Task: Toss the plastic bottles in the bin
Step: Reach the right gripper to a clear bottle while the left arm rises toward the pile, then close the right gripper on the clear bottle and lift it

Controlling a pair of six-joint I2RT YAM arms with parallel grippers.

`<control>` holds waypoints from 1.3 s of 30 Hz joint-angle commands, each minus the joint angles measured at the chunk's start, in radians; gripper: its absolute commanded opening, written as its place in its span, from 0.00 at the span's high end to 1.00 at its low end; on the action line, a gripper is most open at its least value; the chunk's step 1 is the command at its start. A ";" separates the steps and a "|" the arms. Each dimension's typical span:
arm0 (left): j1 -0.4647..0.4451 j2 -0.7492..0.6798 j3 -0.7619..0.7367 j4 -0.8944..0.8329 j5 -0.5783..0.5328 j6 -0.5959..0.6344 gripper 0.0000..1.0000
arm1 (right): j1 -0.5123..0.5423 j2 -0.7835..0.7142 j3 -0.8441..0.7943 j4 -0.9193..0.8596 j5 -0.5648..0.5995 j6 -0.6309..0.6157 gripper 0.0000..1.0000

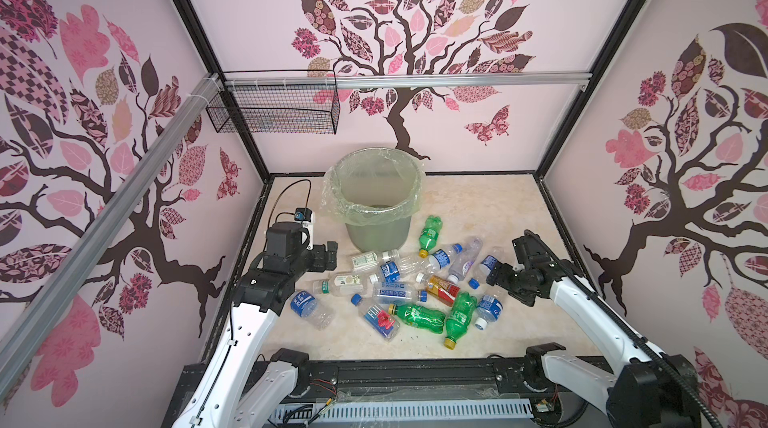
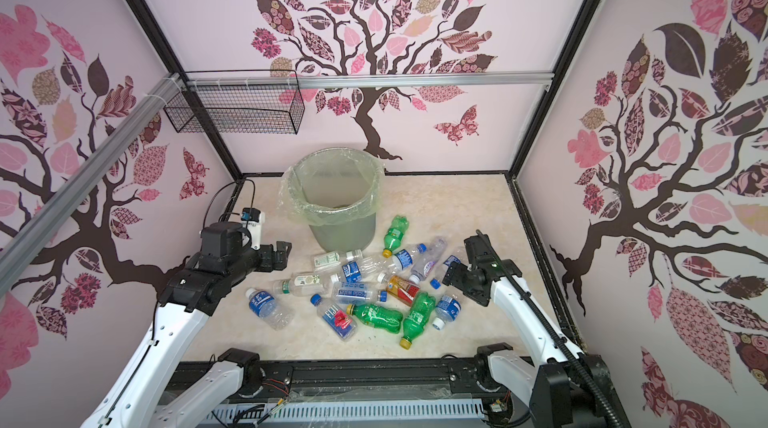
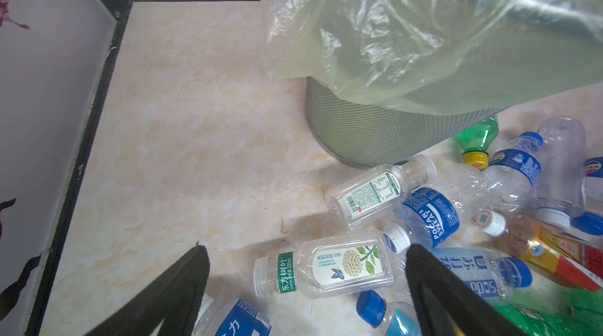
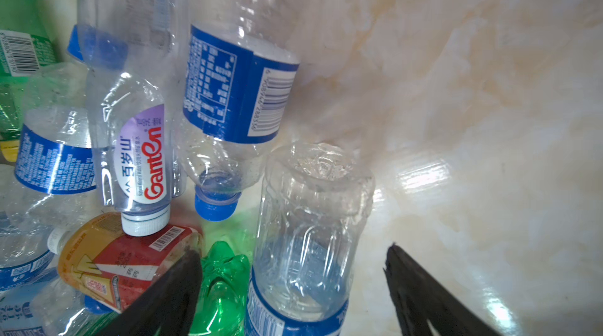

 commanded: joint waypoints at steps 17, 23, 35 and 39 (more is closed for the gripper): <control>-0.001 -0.024 0.067 0.000 -0.010 -0.004 0.02 | 0.004 0.088 -0.142 0.158 -0.015 0.022 0.25; -0.001 -0.041 0.061 -0.002 -0.029 -0.015 0.02 | 0.004 0.046 -0.109 0.144 0.004 0.012 0.39; -0.001 -0.070 0.052 -0.041 -0.056 -0.029 0.02 | 0.004 -0.090 0.133 0.020 -0.028 -0.080 0.46; 0.000 -0.079 0.053 -0.048 -0.025 -0.018 0.02 | 0.004 -0.128 0.249 0.053 -0.110 -0.183 0.50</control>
